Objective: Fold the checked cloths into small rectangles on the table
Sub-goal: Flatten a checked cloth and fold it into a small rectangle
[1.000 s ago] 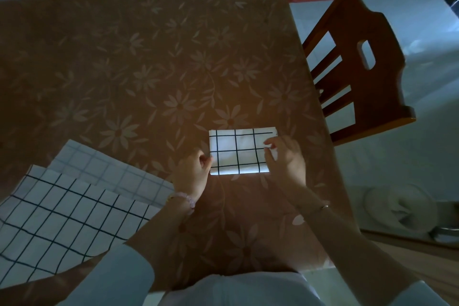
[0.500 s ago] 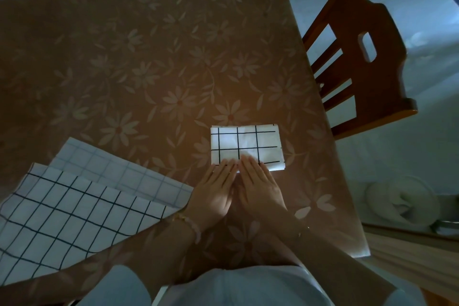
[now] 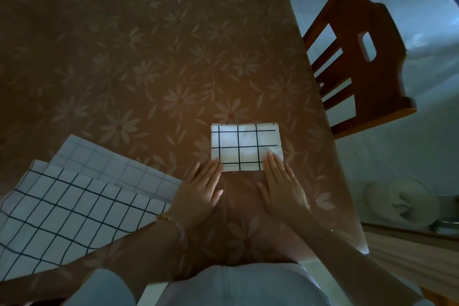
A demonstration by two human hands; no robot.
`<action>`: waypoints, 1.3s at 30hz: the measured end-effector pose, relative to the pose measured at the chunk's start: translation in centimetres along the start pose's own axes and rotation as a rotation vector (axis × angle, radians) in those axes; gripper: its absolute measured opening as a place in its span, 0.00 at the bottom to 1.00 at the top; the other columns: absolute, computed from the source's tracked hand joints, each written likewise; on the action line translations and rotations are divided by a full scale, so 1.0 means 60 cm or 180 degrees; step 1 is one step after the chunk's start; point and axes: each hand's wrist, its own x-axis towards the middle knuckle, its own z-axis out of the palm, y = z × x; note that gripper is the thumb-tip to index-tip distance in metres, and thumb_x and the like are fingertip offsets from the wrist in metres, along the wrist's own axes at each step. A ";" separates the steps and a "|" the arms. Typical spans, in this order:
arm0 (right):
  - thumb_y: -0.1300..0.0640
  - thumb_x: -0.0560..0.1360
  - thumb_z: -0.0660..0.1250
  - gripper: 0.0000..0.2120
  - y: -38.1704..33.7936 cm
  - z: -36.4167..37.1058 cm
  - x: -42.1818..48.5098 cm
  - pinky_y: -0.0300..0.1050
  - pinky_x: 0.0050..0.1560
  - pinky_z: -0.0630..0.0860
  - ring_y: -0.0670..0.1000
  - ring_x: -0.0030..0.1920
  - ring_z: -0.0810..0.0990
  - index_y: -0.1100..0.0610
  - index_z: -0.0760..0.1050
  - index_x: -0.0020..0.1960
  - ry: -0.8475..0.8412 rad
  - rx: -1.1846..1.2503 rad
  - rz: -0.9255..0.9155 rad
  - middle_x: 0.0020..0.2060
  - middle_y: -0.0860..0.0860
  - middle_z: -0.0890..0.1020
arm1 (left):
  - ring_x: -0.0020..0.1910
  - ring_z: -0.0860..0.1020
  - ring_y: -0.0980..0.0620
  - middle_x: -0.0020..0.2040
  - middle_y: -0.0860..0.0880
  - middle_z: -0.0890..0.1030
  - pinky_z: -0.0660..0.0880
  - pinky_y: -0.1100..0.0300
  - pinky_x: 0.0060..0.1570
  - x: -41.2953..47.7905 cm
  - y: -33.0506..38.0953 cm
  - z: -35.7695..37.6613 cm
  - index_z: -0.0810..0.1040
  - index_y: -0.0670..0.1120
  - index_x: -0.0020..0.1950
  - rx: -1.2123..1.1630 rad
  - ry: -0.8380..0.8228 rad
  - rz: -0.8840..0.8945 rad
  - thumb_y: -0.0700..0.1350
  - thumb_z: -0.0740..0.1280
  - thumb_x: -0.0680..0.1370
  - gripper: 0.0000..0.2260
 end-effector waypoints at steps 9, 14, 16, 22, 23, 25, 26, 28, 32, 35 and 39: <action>0.46 0.82 0.41 0.28 0.001 -0.011 0.002 0.51 0.73 0.57 0.55 0.70 0.66 0.62 0.69 0.69 0.0225 0.0408 0.0173 0.69 0.57 0.70 | 0.71 0.65 0.48 0.70 0.43 0.70 0.52 0.60 0.72 -0.008 -0.019 -0.025 0.70 0.41 0.70 -0.1033 0.0361 -0.0904 0.49 0.50 0.79 0.23; 0.54 0.80 0.53 0.20 -0.002 -0.018 0.004 0.50 0.73 0.58 0.55 0.70 0.67 0.62 0.72 0.66 0.0805 0.0746 -0.0109 0.66 0.56 0.74 | 0.60 0.76 0.46 0.60 0.44 0.79 0.71 0.53 0.61 -0.003 -0.035 -0.041 0.76 0.42 0.64 -0.1414 0.0623 -0.1216 0.42 0.56 0.74 0.20; 0.59 0.77 0.55 0.19 -0.013 -0.016 0.005 0.52 0.71 0.62 0.54 0.69 0.69 0.62 0.74 0.64 0.0893 0.0772 -0.0211 0.64 0.55 0.76 | 0.48 0.80 0.45 0.51 0.44 0.82 0.77 0.52 0.51 0.007 -0.037 -0.045 0.78 0.40 0.60 -0.1451 0.0719 -0.1087 0.37 0.61 0.73 0.16; 0.57 0.80 0.50 0.20 -0.049 -0.013 0.009 0.56 0.66 0.69 0.55 0.66 0.72 0.60 0.75 0.63 0.0822 0.0788 -0.0221 0.62 0.54 0.78 | 0.57 0.76 0.47 0.57 0.46 0.78 0.70 0.59 0.55 0.075 -0.029 -0.063 0.78 0.41 0.59 -0.1299 0.0685 -0.0623 0.33 0.63 0.75 0.13; 0.54 0.82 0.46 0.23 -0.053 -0.015 0.011 0.56 0.66 0.70 0.55 0.66 0.73 0.60 0.76 0.63 0.0771 0.0777 -0.0203 0.62 0.55 0.78 | 0.59 0.74 0.48 0.58 0.46 0.78 0.68 0.59 0.57 0.091 -0.028 -0.067 0.77 0.41 0.60 -0.1269 0.0673 -0.0618 0.35 0.62 0.76 0.14; 0.50 0.83 0.42 0.28 -0.058 -0.017 0.015 0.57 0.65 0.71 0.56 0.65 0.74 0.60 0.77 0.62 0.0688 0.0736 -0.0198 0.62 0.55 0.78 | 0.61 0.73 0.47 0.60 0.46 0.77 0.67 0.59 0.58 0.121 -0.032 -0.074 0.76 0.41 0.62 -0.1234 0.0646 -0.0616 0.36 0.62 0.76 0.14; 0.49 0.83 0.41 0.29 -0.058 -0.018 0.017 0.57 0.64 0.71 0.56 0.65 0.75 0.60 0.77 0.62 0.0674 0.0718 -0.0186 0.62 0.55 0.78 | 0.61 0.73 0.46 0.61 0.46 0.76 0.68 0.58 0.57 0.134 -0.035 -0.077 0.75 0.41 0.63 -0.1204 0.0607 -0.0611 0.37 0.62 0.76 0.15; 0.49 0.83 0.41 0.29 -0.055 -0.020 0.020 0.58 0.64 0.71 0.56 0.64 0.75 0.60 0.78 0.61 0.0663 0.0672 -0.0120 0.60 0.55 0.79 | 0.61 0.73 0.45 0.64 0.45 0.74 0.70 0.54 0.58 0.154 -0.042 -0.080 0.73 0.42 0.65 -0.1107 0.0464 -0.0583 0.39 0.63 0.77 0.17; 0.55 0.76 0.54 0.18 -0.039 -0.028 0.031 0.56 0.58 0.76 0.55 0.59 0.78 0.56 0.80 0.57 0.0795 0.0471 -0.0056 0.54 0.53 0.82 | 0.65 0.69 0.47 0.67 0.46 0.69 0.67 0.56 0.59 0.180 -0.053 -0.086 0.69 0.43 0.69 -0.1019 0.0161 -0.0633 0.43 0.63 0.78 0.19; 0.52 0.79 0.51 0.20 -0.030 -0.030 0.035 0.51 0.51 0.75 0.53 0.54 0.78 0.53 0.82 0.50 0.1045 0.0246 -0.0335 0.49 0.49 0.82 | 0.62 0.69 0.47 0.65 0.45 0.69 0.67 0.55 0.57 0.192 -0.060 -0.088 0.69 0.43 0.68 -0.0987 -0.0055 -0.0646 0.45 0.62 0.78 0.18; 0.51 0.78 0.52 0.19 -0.021 -0.031 0.033 0.52 0.48 0.76 0.55 0.52 0.79 0.52 0.82 0.50 0.1080 0.0110 -0.0362 0.48 0.48 0.82 | 0.58 0.71 0.47 0.60 0.46 0.71 0.66 0.56 0.54 0.190 -0.058 -0.090 0.71 0.44 0.64 -0.0965 -0.0110 -0.0738 0.46 0.62 0.78 0.15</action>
